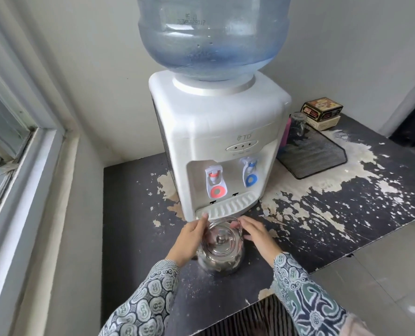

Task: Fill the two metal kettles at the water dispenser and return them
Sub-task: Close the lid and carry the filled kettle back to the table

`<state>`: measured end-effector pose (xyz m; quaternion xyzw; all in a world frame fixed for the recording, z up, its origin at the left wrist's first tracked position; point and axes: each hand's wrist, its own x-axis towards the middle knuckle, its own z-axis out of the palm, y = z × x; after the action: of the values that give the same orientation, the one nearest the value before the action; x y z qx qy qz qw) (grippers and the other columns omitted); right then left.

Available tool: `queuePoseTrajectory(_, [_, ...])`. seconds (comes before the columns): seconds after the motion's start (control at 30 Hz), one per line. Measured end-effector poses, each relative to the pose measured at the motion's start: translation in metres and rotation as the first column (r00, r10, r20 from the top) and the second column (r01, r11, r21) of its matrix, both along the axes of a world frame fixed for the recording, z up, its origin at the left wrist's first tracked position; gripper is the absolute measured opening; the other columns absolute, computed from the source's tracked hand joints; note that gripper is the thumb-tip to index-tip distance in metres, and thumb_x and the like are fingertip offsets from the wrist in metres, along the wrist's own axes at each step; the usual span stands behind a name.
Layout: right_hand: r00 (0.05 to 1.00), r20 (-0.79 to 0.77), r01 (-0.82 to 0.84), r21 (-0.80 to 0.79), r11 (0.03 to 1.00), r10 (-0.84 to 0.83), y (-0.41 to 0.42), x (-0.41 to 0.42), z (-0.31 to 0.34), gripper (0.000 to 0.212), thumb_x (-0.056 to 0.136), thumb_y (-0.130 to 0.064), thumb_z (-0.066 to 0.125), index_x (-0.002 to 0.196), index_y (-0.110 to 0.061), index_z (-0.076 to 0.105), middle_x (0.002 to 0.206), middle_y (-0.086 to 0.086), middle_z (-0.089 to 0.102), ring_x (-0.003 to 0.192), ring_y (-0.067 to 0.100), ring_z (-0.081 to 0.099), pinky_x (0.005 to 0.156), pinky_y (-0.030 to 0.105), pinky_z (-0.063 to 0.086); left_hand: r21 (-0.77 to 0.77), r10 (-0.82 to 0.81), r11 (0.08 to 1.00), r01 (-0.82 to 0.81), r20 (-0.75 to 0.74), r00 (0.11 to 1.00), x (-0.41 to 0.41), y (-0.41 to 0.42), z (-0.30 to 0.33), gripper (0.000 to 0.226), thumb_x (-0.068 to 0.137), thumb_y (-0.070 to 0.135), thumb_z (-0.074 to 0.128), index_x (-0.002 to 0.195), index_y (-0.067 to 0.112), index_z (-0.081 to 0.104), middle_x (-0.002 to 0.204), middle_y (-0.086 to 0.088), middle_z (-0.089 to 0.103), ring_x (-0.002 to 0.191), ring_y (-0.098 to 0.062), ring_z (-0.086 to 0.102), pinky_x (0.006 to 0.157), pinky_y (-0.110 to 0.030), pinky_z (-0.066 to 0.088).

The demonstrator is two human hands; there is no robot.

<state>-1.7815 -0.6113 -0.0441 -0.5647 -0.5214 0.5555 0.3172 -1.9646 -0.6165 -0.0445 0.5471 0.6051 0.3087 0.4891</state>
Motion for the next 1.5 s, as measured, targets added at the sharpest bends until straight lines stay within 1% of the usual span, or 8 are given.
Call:
queuePoseTrajectory(0.13, [1.000,0.024,-0.015,0.011,1.000,0.015,-0.005,0.004,0.007,0.030,0.095,-0.021,0.037,0.090,-0.009,0.064,0.099,0.018,0.061,0.099,0.023,0.057,0.099,0.041,0.039,0.009,0.010,1.000,-0.011,0.022,1.000,0.017,0.005,0.004,0.052,0.095,0.045,0.034,0.050,0.019,0.032,0.043,0.009,0.032,0.040,-0.007,0.028,0.052,-0.027,0.028])
queuePoseTrajectory(0.23, [0.996,-0.065,0.058,0.010,0.998,-0.057,-0.009,0.021,0.009,0.036,0.096,-0.013,0.038,0.107,0.018,0.052,0.117,0.036,0.051,0.115,0.038,0.048,0.096,0.035,0.035,0.053,-0.010,0.999,0.008,0.031,0.999,0.031,0.011,0.011,0.052,0.095,0.043,0.036,0.048,0.023,0.026,0.041,0.011,0.026,0.040,-0.006,0.022,0.047,-0.022,0.023])
queuePoseTrajectory(0.37, [0.995,-0.087,0.043,0.003,0.999,-0.043,-0.019,0.057,0.024,0.025,0.090,-0.031,0.048,0.089,-0.016,0.067,0.112,0.007,0.062,0.115,0.012,0.053,0.109,0.038,0.031,0.116,-0.089,0.990,0.079,0.083,0.993,0.065,0.015,0.029,0.050,0.096,0.040,0.035,0.050,0.021,0.029,0.044,0.009,0.027,0.042,-0.007,0.022,0.044,-0.017,0.023])
queuePoseTrajectory(0.5, [0.990,-0.114,0.098,0.078,0.992,-0.089,-0.039,0.126,0.050,0.034,0.093,-0.009,0.043,0.102,0.021,0.056,0.106,0.026,0.060,0.068,-0.021,0.054,0.078,0.002,0.038,0.142,-0.189,0.976,0.166,0.167,0.968,0.125,0.018,0.051,0.050,0.096,0.035,0.037,0.055,0.007,0.039,0.046,0.003,0.030,0.042,-0.006,0.025,0.043,-0.012,0.028])
queuePoseTrajectory(0.67, [0.993,0.027,0.113,0.141,0.984,-0.118,-0.062,0.215,0.065,0.031,0.084,-0.028,0.049,0.085,-0.001,0.062,0.087,0.010,0.062,0.088,0.010,0.056,0.086,0.026,0.038,0.142,-0.343,0.937,0.320,0.184,0.921,0.217,0.017,0.069,0.052,0.084,0.053,0.036,0.051,0.014,0.044,0.046,0.001,0.041,0.044,-0.010,0.035,0.055,-0.018,0.037])
queuePoseTrajectory(1.0, [0.938,0.015,0.336,0.200,0.920,-0.346,-0.132,0.451,0.077,0.014,0.089,-0.019,0.056,0.092,-0.006,0.061,0.088,0.005,0.059,0.084,0.014,0.056,0.081,0.029,0.042,0.240,-0.598,0.797,0.554,0.181,0.781,0.480,-0.001,0.080,0.056,0.088,0.046,0.037,0.056,0.001,0.043,0.053,-0.008,0.033,0.047,-0.013,0.029,0.046,-0.016,0.030])
queuePoseTrajectory(1.27, [0.795,-0.101,0.602,0.242,0.760,-0.598,-0.156,0.596,0.071,0.010,0.087,-0.013,0.057,0.086,-0.005,0.062,0.076,-0.005,0.059,0.073,0.003,0.056,0.070,0.013,0.044,0.206,-0.777,0.626,0.752,0.242,0.581,0.667,0.004,0.085,0.060,0.091,0.039,0.041,0.075,-0.018,0.047,0.069,-0.027,0.053,0.065,-0.024,0.050,0.066,-0.022,0.046])
queuePoseTrajectory(1.5, [0.647,-0.222,0.762,0.219,0.609,-0.730,-0.139,0.732,0.071,0.013,0.084,-0.006,0.059,0.077,-0.015,0.064,0.063,-0.013,0.057,0.060,0.000,0.048,0.058,0.011,0.039,0.221,-0.838,0.544,0.809,0.176,0.516,0.832,0.028,0.094,0.042,0.096,0.031,0.041,0.058,0.012,0.040,0.053,0.006,0.044,0.050,-0.006,0.040,0.057,-0.017,0.037])
